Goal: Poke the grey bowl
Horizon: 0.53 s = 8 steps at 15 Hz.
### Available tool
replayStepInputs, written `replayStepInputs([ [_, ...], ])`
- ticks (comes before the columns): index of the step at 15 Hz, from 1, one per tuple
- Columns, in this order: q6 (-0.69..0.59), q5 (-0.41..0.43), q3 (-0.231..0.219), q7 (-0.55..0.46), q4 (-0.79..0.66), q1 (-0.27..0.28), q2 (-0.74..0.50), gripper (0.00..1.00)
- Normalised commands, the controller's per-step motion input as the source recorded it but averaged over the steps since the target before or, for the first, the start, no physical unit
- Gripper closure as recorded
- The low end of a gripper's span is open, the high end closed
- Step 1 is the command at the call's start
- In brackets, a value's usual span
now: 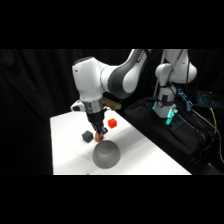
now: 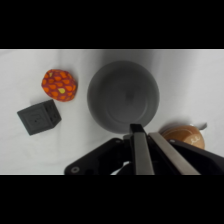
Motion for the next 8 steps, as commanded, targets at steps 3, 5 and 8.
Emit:
replayStepInputs([
  [3,0.39,0.093,0.037,-0.20,-0.10,-0.001,0.11,1.00],
  [5,0.37,0.080,0.025,-0.17,-0.07,-0.009,0.14,1.00],
  [8,0.28,0.059,0.022,-0.15,-0.05,-0.009,0.12,1.00],
])
